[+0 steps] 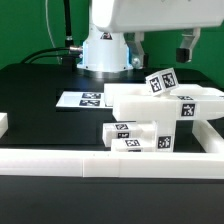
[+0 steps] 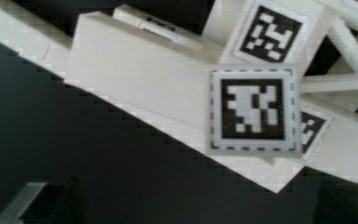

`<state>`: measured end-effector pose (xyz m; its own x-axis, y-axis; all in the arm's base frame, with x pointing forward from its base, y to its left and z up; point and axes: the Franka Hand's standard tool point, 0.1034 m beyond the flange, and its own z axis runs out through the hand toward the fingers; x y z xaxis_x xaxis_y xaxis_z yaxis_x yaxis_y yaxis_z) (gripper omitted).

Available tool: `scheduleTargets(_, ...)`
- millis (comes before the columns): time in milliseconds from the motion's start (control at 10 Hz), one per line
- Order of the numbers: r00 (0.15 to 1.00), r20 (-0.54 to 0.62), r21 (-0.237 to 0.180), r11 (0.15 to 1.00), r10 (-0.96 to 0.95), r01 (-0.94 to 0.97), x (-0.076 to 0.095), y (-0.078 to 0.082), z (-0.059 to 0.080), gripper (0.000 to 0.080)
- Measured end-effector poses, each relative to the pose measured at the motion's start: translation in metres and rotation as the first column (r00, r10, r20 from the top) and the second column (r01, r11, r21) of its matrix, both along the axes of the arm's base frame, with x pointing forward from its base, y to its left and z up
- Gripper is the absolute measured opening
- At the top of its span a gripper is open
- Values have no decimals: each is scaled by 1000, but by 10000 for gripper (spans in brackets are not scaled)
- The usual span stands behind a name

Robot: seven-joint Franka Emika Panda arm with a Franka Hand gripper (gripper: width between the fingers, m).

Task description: Assemble chair

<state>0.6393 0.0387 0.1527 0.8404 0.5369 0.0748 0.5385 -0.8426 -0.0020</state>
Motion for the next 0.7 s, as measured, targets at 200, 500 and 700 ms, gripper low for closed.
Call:
scheduleTargets(200,1000,-5,17,1000,4,-4,-4,-6,-3,649)
scheduleTargets(500,1000,-14,18,1000,-16,16,-5,-5,-4,649)
scheduleTargets(700,999,-17,30,999,-39,39,-5,6,-4,649)
